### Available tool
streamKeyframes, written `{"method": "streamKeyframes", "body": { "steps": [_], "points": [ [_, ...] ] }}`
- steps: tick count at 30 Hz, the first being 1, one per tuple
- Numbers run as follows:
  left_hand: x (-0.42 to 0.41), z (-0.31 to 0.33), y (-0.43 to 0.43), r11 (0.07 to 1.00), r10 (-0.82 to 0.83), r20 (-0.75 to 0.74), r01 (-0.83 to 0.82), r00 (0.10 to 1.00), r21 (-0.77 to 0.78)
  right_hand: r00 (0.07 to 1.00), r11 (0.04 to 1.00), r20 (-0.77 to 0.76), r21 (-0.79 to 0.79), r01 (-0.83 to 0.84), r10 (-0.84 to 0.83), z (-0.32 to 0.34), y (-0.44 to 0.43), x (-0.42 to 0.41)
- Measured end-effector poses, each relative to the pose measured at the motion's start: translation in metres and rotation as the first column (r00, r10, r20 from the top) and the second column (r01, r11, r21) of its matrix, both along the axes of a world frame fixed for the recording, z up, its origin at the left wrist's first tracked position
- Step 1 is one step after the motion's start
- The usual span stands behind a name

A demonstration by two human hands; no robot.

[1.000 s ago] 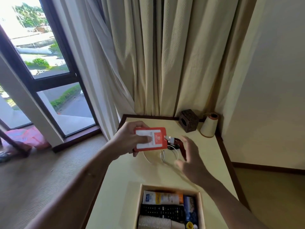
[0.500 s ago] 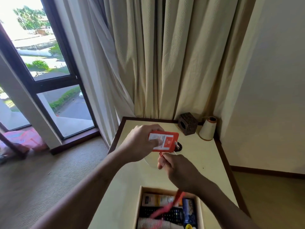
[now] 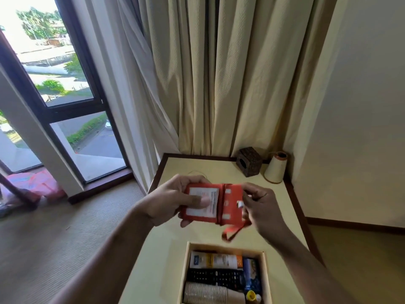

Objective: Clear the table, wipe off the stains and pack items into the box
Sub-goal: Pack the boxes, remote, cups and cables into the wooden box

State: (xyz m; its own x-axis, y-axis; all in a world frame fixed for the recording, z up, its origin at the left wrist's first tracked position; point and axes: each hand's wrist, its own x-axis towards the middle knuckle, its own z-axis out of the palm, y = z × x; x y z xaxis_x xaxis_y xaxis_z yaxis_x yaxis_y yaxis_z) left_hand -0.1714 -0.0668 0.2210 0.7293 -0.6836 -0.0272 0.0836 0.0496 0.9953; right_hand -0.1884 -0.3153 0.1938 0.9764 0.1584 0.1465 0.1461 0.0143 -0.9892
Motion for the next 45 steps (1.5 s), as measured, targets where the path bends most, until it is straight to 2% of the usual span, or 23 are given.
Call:
{"method": "streamKeyframes", "body": {
  "steps": [1, 3, 5, 6, 7, 8, 9, 10, 12, 14, 16, 17, 19, 22, 24, 26, 28, 31, 33, 36, 38, 42, 45],
  "points": [
    [-0.005, -0.003, -0.005, 0.995, 0.082, -0.04, -0.085, 0.996, -0.061, 0.998, 0.999, -0.043, 0.002, 0.042, -0.042, -0.008, 0.005, -0.003],
    [-0.012, -0.009, -0.018, 0.946, 0.315, -0.027, -0.316, 0.949, -0.066, 0.994, 0.986, -0.036, -0.134, 0.096, -0.102, -0.023, 0.013, -0.012],
    [-0.014, -0.015, -0.029, 0.816, 0.547, 0.215, -0.572, 0.809, 0.076, 0.99, 0.918, 0.115, -0.377, 0.119, -0.081, -0.034, 0.017, -0.021],
    [-0.013, -0.019, -0.031, 0.73, 0.573, 0.396, -0.667, 0.718, 0.152, 0.978, 0.868, 0.209, -0.482, 0.121, -0.02, -0.036, 0.016, -0.025],
    [-0.014, -0.021, -0.033, 0.669, 0.521, 0.543, -0.71, 0.659, 0.22, 0.957, 0.819, 0.281, -0.563, 0.11, 0.064, -0.036, 0.015, -0.028],
    [-0.012, -0.024, -0.031, 0.639, 0.414, 0.64, -0.708, 0.647, 0.303, 0.939, 0.786, 0.309, -0.614, 0.075, 0.151, -0.033, 0.014, -0.03],
    [-0.013, -0.024, -0.027, 0.625, 0.27, 0.679, -0.66, 0.683, 0.416, 0.933, 0.771, 0.287, -0.637, 0.016, 0.217, -0.028, 0.012, -0.03],
    [-0.013, -0.023, -0.022, 0.621, 0.119, 0.662, -0.576, 0.74, 0.532, 0.939, 0.771, 0.233, -0.635, -0.05, 0.253, -0.023, 0.008, -0.03],
    [-0.014, -0.02, -0.012, 0.674, -0.118, 0.503, -0.303, 0.856, 0.674, 0.963, 0.82, 0.101, -0.551, -0.156, 0.251, -0.008, 0.001, -0.024],
    [-0.015, -0.017, -0.002, 0.811, -0.204, 0.306, -0.014, 0.93, 0.584, 0.976, 0.895, 0.038, -0.409, -0.18, 0.214, 0.005, -0.006, -0.019],
    [-0.016, -0.017, 0.004, 0.949, -0.132, 0.158, 0.079, 0.979, 0.307, 0.985, 0.959, 0.014, -0.229, -0.164, 0.172, 0.01, -0.007, -0.016],
    [-0.018, -0.018, 0.004, 0.985, -0.088, 0.094, 0.073, 0.992, 0.158, 0.99, 0.979, 0.016, -0.149, -0.139, 0.143, 0.01, -0.006, -0.017],
    [-0.023, -0.022, -0.002, 0.997, 0.007, -0.015, -0.008, 1.0, -0.082, 0.995, 0.995, 0.026, -0.034, -0.09, 0.091, 0.006, -0.003, -0.018],
    [-0.031, -0.025, -0.02, 0.943, 0.203, -0.154, -0.236, 0.967, -0.236, 0.999, 0.999, -0.021, 0.024, -0.039, 0.04, -0.01, 0.003, -0.022],
    [-0.033, -0.025, -0.031, 0.892, 0.409, -0.092, -0.419, 0.908, -0.169, 0.995, 0.999, -0.093, 0.023, 0.027, -0.025, -0.017, 0.009, -0.026],
    [-0.033, -0.027, -0.04, 0.815, 0.579, 0.12, -0.574, 0.806, -0.077, 0.985, 0.995, -0.151, 0.052, 0.088, -0.08, -0.019, 0.015, -0.031],
    [-0.035, -0.029, -0.047, 0.753, 0.62, 0.354, -0.658, 0.7, -0.016, 0.965, 0.98, -0.242, 0.143, 0.141, -0.104, -0.019, 0.018, -0.034],
    [-0.039, -0.037, -0.049, 0.671, 0.502, 0.697, -0.739, 0.513, 0.06, 0.915, 0.937, -0.402, 0.303, 0.172, -0.038, -0.019, 0.019, -0.034],
    [-0.04, -0.042, -0.047, 0.689, 0.358, 0.846, -0.724, 0.396, 0.047, 0.881, 0.897, -0.472, 0.397, 0.193, 0.02, -0.018, 0.017, -0.031],
    [-0.039, -0.048, -0.041, 0.735, 0.135, 0.961, -0.675, 0.242, 0.067, 0.811, 0.767, -0.565, 0.586, 0.263, 0.153, -0.012, 0.015, -0.026],
    [-0.038, -0.051, -0.038, 0.729, -0.007, 0.986, -0.674, 0.164, 0.118, 0.755, 0.711, -0.608, 0.642, 0.286, 0.246, -0.007, 0.01, -0.025],
    [-0.041, -0.068, -0.031, 0.694, -0.175, 0.979, -0.693, 0.1, 0.195, 0.693, 0.749, -0.664, 0.603, 0.274, 0.281, -0.007, -0.005, -0.028],
    [-0.046, -0.097, -0.03, 0.691, -0.251, 0.955, -0.662, 0.158, 0.291, 0.668, 0.907, -0.728, 0.373, 0.196, 0.155, -0.034, -0.007, -0.028]
  ]
}}
